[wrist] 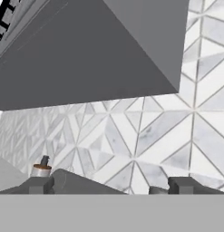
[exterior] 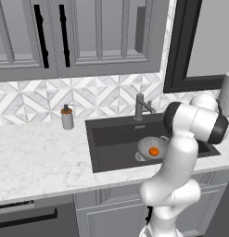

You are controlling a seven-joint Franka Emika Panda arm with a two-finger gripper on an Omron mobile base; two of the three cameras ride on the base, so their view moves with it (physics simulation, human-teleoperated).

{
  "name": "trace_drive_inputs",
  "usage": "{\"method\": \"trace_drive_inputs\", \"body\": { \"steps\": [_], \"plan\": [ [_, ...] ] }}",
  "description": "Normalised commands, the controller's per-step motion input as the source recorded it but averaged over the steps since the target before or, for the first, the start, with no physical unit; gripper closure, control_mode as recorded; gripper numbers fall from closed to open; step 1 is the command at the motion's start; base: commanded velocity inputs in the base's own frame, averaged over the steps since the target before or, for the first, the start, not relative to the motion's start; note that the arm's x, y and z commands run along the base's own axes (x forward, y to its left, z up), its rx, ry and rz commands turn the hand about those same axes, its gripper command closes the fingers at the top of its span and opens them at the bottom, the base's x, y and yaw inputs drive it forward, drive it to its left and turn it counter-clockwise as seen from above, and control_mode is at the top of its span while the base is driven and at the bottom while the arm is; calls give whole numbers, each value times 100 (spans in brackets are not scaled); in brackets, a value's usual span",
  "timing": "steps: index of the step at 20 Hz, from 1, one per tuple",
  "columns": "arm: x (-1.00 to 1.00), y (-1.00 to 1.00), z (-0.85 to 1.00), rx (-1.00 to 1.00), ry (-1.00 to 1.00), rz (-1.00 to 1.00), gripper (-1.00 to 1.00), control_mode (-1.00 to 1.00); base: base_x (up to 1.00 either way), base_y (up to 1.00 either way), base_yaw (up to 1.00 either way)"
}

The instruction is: Put the colander in the sink, put the orange in the colander, and turn on the sink faucet and pour water over the colander.

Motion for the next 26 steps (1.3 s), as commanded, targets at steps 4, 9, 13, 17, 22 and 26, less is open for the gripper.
{"method": "trace_drive_inputs", "body": {
  "steps": [4, 9, 13, 17, 22, 26],
  "plan": [
    [32, 0, 0, 0, 13, 0, -100, -100, 0, 0, 0],
    [36, 0, 0, 1, 16, 0, -100, -100, 0, 0, 0],
    [36, 0, 0, 6, 10, -1, -100, -100, 0, 0, 0],
    [33, 4, 0, 3, 2, -3, -100, -100, 0, 0, 0],
    [31, 7, -8, 0, 3, -4, -100, -100, 0, 0, 0],
    [25, 5, -22, 0, 7, -4, -100, -100, 0, 0, 0]
  ]
}}
